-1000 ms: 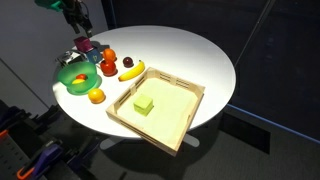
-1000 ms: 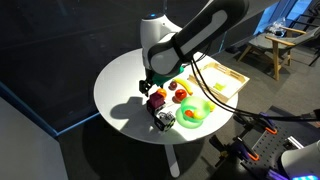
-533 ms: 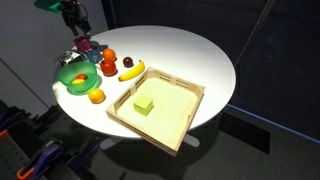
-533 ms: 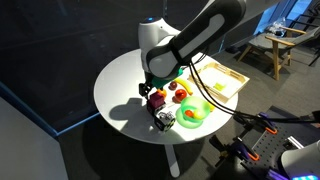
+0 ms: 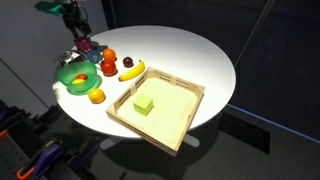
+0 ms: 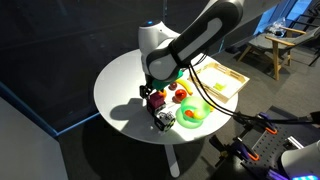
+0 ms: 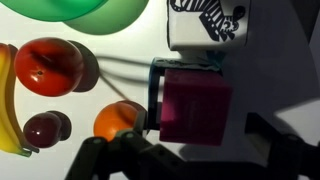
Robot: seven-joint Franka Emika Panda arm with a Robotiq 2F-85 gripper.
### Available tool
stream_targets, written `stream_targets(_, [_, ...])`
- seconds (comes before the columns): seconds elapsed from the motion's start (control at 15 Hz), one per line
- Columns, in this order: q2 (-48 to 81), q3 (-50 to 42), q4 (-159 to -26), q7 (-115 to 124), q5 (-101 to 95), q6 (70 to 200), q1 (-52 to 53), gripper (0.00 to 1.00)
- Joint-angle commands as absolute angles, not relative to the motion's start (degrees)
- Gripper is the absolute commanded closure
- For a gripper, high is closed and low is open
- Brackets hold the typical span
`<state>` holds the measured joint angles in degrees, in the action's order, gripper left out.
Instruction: Lift the pink dice on top of the blue dice and put it on top of the lime green dice
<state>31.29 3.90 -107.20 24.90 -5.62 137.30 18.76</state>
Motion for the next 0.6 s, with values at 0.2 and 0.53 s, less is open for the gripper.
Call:
stream_targets(0.2, [33.2, 3.4, -105.0, 25.4, -5.0, 135.6, 19.2, 0.25])
stream_targets(0.53, [34.0, 3.4, -104.2, 25.0, -4.9, 134.7, 19.1, 0.60])
